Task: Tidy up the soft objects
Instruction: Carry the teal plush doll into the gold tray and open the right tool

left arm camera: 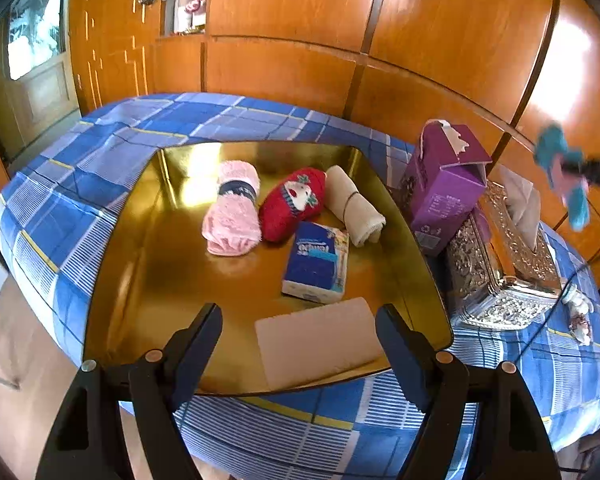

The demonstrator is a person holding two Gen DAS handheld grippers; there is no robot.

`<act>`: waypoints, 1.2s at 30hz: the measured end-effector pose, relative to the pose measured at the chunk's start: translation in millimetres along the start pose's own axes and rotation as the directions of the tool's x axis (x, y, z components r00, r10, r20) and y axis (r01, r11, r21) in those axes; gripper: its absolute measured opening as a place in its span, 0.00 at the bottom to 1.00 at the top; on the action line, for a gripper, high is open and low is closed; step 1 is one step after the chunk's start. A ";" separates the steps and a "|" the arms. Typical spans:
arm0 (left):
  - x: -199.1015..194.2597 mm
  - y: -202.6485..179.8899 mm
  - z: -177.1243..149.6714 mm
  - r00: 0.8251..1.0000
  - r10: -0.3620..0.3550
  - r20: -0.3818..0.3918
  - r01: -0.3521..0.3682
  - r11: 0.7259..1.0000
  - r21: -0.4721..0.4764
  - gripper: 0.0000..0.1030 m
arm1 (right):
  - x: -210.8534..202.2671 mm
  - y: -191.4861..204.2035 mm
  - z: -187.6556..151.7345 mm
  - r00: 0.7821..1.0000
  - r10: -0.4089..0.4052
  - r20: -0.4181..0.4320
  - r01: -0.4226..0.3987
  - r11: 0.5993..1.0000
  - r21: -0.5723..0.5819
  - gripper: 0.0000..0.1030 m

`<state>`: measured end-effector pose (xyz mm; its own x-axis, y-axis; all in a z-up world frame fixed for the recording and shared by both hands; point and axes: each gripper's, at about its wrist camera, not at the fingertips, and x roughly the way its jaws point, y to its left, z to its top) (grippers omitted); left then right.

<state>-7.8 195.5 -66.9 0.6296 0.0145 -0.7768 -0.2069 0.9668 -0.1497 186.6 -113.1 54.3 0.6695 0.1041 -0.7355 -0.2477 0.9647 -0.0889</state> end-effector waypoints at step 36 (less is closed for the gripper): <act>-10.7 47.3 0.2 0.994 0.095 0.061 -0.088 0.991 -0.102 0.77 | 51.2 240.7 -96.9 0.870 0.435 -0.232 -0.482 0.849 -0.216 0.44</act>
<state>-24.2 241.2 -65.5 0.6520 0.1217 -0.7484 -0.3370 0.9307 -0.1422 93.4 101.0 -69.8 0.3123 0.4540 -0.8345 -0.6843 0.7168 0.1338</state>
